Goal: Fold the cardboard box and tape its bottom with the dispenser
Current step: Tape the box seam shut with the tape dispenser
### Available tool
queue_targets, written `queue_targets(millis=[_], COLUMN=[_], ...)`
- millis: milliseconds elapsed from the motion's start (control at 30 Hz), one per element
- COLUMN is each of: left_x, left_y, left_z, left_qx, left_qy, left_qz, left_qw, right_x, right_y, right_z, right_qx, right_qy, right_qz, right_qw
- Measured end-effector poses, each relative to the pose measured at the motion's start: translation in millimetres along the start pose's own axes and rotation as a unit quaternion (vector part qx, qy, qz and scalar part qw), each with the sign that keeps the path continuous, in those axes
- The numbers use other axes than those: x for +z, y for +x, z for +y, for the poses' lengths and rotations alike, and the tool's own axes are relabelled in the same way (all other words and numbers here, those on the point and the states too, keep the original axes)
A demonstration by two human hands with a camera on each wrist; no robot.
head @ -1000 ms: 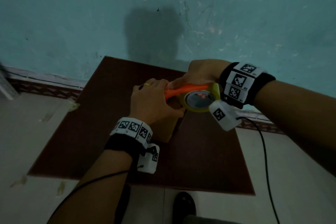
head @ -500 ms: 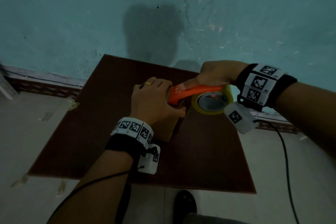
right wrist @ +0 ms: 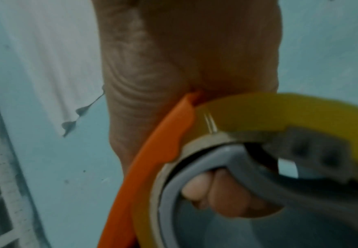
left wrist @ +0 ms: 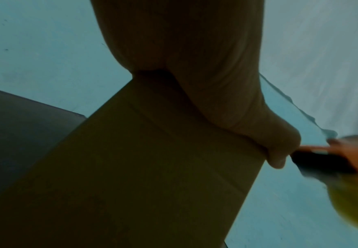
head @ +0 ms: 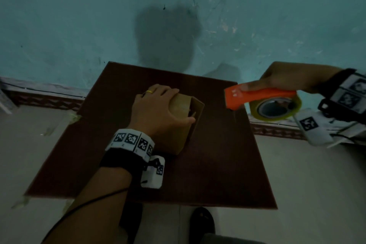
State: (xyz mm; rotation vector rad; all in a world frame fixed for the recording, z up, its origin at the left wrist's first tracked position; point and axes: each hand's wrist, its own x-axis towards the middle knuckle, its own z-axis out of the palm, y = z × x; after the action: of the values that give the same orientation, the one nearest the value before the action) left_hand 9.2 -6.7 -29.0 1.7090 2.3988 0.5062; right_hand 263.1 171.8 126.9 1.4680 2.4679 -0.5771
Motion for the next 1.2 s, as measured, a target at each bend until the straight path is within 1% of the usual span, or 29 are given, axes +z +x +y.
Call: queue_targets(millis=[133,233,333,433,567,667,733,866,1033,1100,1200], left_x=[-2.4,-3.9,-6.5,-9.8,-3.6,3.6,4.0,4.8,1.6,6.4,15.2], left_y=[-1.1,-2.2,-3.8,-5.0,-3.8,1.8,3.0,2.1,5.2,4.7,3.1], left_z=[-4.3,-3.7,-5.1,-4.4,-10.2,-15.8,-15.6,-11.4,2.0,5.6,5.5], left_qx=[-0.004,-0.016,-0.026,-0.025,-0.007,0.001,0.009,0.059,0.048,0.041,0.045], left_qy=[-0.025,-0.07,-0.106,-0.131,-0.158,-0.138,-0.114,0.027,0.106,0.129,0.148], left_qz=[0.005,0.011,0.013,0.021,0.051,0.035,0.026,0.001,-0.049,-0.049,-0.016], left_qw=[1.0,0.997,0.994,0.991,0.986,0.99,0.993,0.998,0.992,0.99,0.988], right_x=[7.7,13.8,21.0,30.2,46.7,54.6,55.6,58.1,59.1,59.6,60.4], right_y=[-0.3,3.6,8.4,15.6,24.1,25.5,25.2,26.1,25.8,27.2,29.5], right_z=[-44.3,-74.0,-96.7,-110.8,-111.5,-102.3,-96.2,-90.8,-92.9,-93.3,-92.9], right_qx=[-0.07,-0.09,-0.114,-0.121,-0.101,-0.104,-0.097,-0.082,-0.079,-0.078,-0.08], right_qy=[0.065,0.101,0.114,0.136,0.072,0.013,0.0,-0.02,-0.037,-0.038,-0.038], right_qz=[0.035,0.064,0.066,0.065,0.044,0.038,0.027,0.003,-0.002,-0.005,-0.013], right_qw=[0.995,0.989,0.985,0.981,0.991,0.994,0.995,0.996,0.996,0.996,0.996])
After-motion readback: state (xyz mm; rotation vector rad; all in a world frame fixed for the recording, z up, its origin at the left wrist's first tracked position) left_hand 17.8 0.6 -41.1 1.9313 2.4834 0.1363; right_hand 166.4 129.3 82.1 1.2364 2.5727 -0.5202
